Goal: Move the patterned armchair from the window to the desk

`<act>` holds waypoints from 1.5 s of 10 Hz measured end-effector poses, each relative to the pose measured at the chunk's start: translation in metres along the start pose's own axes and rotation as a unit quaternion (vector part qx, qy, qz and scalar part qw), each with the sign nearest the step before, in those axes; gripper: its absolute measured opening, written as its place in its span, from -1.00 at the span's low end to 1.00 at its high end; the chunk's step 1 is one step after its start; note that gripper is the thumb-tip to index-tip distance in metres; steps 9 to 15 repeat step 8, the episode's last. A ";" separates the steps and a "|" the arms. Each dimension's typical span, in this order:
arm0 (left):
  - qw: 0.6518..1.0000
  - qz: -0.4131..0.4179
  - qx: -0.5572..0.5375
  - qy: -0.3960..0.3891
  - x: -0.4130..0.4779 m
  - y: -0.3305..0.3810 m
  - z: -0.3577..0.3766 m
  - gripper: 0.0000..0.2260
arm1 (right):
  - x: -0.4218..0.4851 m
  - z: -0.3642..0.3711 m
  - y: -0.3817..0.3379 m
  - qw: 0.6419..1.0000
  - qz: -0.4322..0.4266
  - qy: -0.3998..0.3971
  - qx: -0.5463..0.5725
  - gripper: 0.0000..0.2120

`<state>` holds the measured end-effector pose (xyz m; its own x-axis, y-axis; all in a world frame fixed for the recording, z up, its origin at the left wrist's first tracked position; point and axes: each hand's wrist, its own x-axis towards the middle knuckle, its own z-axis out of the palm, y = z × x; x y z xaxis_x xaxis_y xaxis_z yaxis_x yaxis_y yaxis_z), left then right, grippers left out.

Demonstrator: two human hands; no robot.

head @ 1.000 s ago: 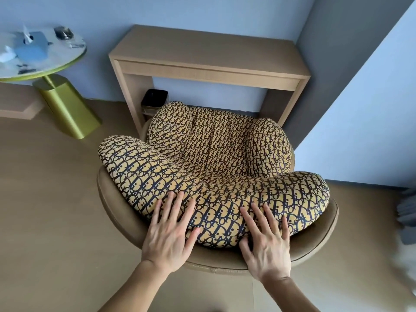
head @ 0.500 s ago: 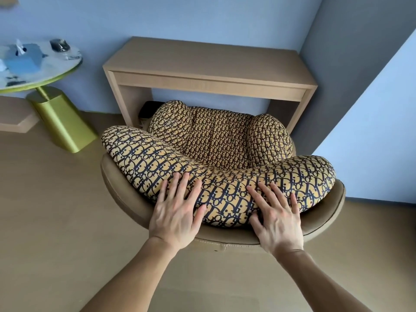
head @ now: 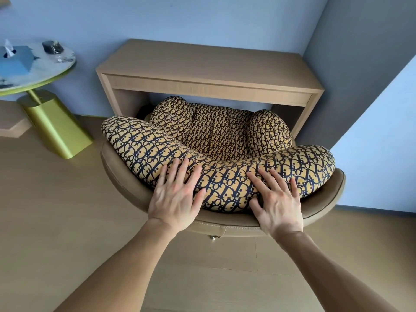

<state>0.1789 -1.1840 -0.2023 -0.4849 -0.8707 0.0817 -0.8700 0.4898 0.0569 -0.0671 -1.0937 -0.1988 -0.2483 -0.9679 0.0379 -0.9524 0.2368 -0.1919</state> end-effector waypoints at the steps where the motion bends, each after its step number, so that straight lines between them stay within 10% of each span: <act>1: 1.000 -0.003 0.005 -0.001 0.006 0.004 0.002 -0.34 | 0.005 0.001 0.005 1.000 0.000 -0.003 -0.008 -0.30; 15: 0.987 0.004 0.075 -0.142 -0.008 0.023 -0.044 -0.34 | 0.001 -0.041 0.014 0.986 -0.037 -0.162 -0.030 -0.32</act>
